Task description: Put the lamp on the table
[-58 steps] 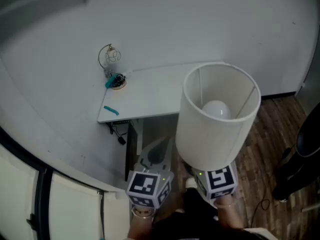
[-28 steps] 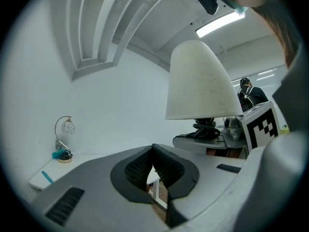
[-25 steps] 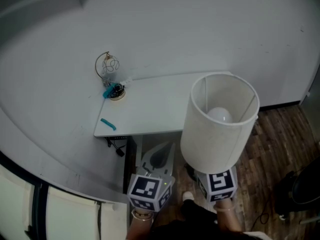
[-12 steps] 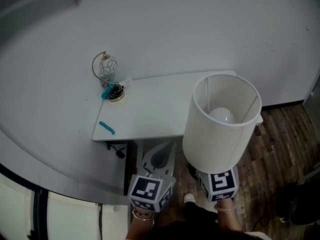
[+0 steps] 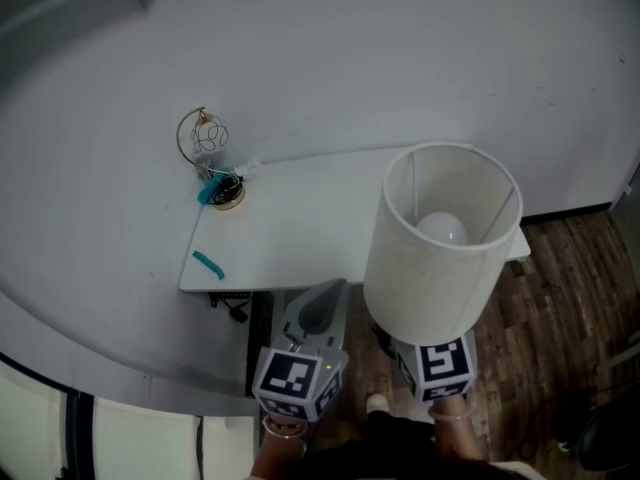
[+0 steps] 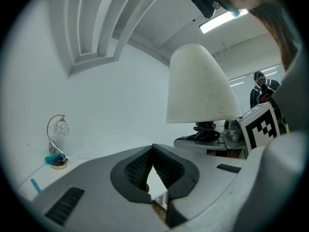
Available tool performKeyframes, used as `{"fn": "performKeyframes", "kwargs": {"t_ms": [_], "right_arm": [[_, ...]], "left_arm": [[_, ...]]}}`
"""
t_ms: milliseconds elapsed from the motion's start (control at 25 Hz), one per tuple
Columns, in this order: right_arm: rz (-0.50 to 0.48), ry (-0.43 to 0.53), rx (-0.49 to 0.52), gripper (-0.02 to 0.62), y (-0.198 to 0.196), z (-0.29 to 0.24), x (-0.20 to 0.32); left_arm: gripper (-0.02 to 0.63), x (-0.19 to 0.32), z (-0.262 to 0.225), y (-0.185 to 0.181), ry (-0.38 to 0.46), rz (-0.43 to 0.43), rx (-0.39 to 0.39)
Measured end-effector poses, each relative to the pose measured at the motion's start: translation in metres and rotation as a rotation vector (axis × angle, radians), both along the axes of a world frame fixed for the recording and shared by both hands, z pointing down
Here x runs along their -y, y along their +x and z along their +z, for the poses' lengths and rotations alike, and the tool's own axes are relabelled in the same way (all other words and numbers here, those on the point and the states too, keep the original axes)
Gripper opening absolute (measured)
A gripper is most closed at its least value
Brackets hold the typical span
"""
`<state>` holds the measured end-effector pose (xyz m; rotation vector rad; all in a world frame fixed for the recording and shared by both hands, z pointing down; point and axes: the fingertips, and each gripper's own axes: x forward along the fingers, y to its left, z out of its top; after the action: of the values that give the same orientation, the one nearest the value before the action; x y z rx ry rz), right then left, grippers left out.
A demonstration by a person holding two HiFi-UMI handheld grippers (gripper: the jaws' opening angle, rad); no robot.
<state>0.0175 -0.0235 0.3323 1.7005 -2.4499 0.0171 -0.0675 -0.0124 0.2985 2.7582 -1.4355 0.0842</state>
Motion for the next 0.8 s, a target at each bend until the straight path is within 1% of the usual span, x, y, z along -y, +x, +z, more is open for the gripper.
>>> {"fn": "performKeyframes", "kwargs": {"t_ms": [160, 200, 280, 360, 480, 600, 720, 800], "right_arm": [[-0.035, 0.059, -0.018, 0.02, 0.001, -0.008, 0.021], [-0.041, 0.062, -0.018, 0.021, 0.002, -0.008, 0.027], [-0.042, 0.034, -0.026, 0.02, 0.004, -0.003, 0.034], [-0.046, 0.069, -0.009, 0.02, 0.004, -0.006, 0.044], [-0.047, 0.044, 0.002, 0.021, 0.009, 0.001, 0.054], [-0.078, 0.091, -0.002, 0.02, 0.008, -0.005, 0.068], [-0.104, 0.075, -0.043, 0.02, 0.01, -0.006, 0.079], [-0.107, 0.041, -0.052, 0.02, 0.014, -0.001, 0.083]], "left_arm": [[-0.006, 0.018, 0.002, 0.005, 0.006, -0.005, 0.01], [-0.006, 0.022, 0.003, 0.006, 0.002, -0.007, 0.011], [-0.006, 0.032, 0.005, 0.008, -0.002, -0.012, 0.015], [-0.006, 0.04, 0.005, 0.009, -0.005, -0.019, 0.013], [-0.006, 0.053, 0.007, 0.009, 0.009, -0.031, 0.014], [-0.006, 0.062, 0.003, 0.012, 0.004, -0.044, 0.009], [-0.006, 0.073, 0.002, 0.017, 0.006, -0.059, 0.009], [-0.006, 0.078, 0.002, 0.02, 0.007, -0.069, 0.01]]}}
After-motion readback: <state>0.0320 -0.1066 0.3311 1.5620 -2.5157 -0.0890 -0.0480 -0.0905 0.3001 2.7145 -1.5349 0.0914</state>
